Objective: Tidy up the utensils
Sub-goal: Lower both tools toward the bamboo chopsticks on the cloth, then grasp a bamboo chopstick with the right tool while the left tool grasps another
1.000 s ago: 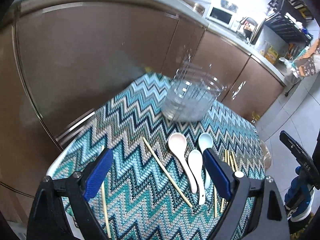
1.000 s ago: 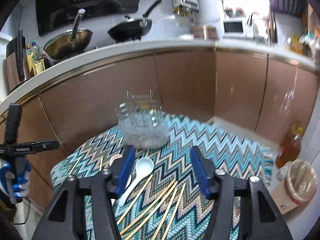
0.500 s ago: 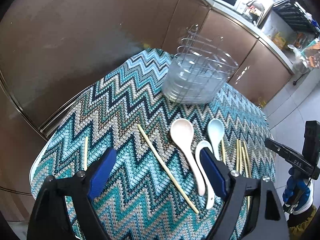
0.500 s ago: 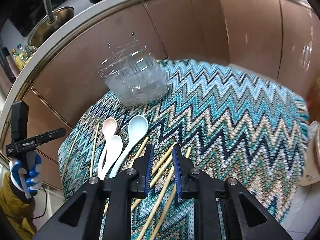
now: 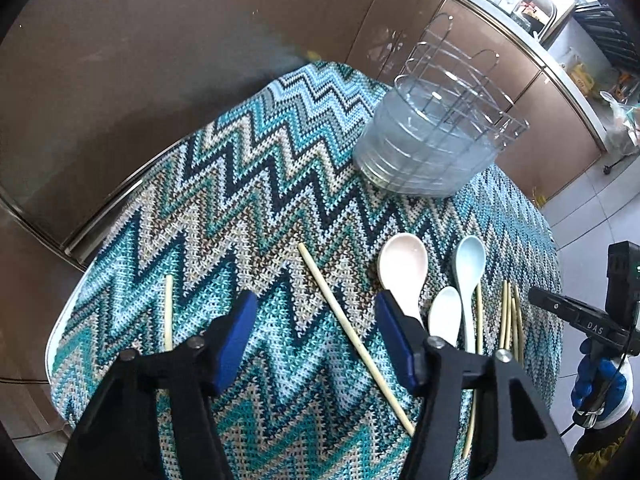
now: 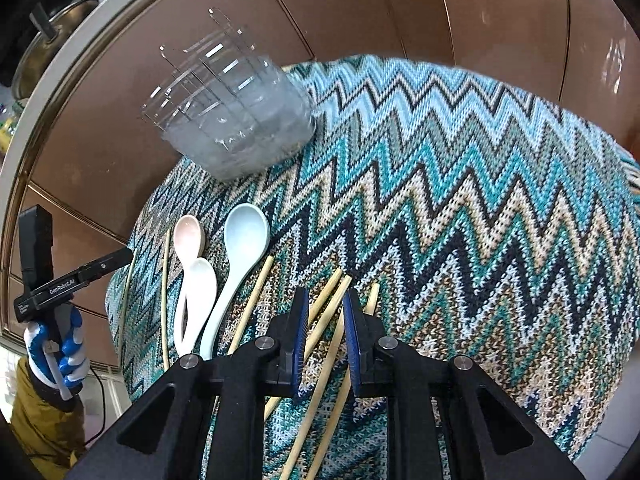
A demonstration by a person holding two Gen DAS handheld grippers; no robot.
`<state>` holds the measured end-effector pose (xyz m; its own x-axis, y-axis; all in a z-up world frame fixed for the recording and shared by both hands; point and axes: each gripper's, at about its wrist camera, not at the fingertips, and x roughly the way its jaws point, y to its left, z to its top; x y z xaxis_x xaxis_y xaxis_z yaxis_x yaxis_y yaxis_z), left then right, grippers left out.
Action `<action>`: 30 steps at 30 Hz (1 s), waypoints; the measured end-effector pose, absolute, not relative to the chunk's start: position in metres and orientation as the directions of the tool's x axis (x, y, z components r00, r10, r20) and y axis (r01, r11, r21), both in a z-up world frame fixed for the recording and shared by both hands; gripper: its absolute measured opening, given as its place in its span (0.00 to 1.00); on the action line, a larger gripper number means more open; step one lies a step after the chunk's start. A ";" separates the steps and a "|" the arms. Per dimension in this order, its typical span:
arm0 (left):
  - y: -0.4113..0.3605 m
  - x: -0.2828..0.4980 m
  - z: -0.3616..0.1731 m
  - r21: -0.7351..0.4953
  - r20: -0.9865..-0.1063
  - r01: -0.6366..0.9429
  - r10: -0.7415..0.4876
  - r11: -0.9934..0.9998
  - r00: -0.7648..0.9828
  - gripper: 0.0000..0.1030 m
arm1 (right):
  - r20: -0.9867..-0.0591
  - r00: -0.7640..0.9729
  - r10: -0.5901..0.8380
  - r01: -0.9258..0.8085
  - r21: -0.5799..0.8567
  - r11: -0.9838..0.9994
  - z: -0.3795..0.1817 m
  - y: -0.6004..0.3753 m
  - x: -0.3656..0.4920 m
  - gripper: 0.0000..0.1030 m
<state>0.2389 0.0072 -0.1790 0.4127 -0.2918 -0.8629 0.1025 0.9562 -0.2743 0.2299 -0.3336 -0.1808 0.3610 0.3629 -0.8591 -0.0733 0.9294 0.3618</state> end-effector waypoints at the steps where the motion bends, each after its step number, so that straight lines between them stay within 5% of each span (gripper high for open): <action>1: 0.007 0.239 -0.180 -0.275 -0.864 0.102 -0.292 0.956 0.410 0.54 | -0.866 0.351 0.356 -0.071 0.355 0.932 -0.183 -0.332 0.233 0.17; 18: 0.003 0.240 -0.191 -0.299 -0.871 0.118 -0.321 0.947 0.371 0.53 | -0.928 0.232 0.290 -0.059 0.284 0.957 -0.201 -0.318 0.239 0.18; 30: 0.003 0.261 -0.204 -0.295 -0.909 0.069 -0.302 0.953 0.286 0.31 | -0.955 0.174 0.240 -0.080 0.229 0.970 -0.219 -0.296 0.252 0.15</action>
<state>0.2611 0.0031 -0.2040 0.2863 -0.3020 -0.9093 0.0691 0.9531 -0.2947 0.2523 -0.2962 -0.2194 0.1743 0.2398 -0.9550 -0.0799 0.9701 0.2291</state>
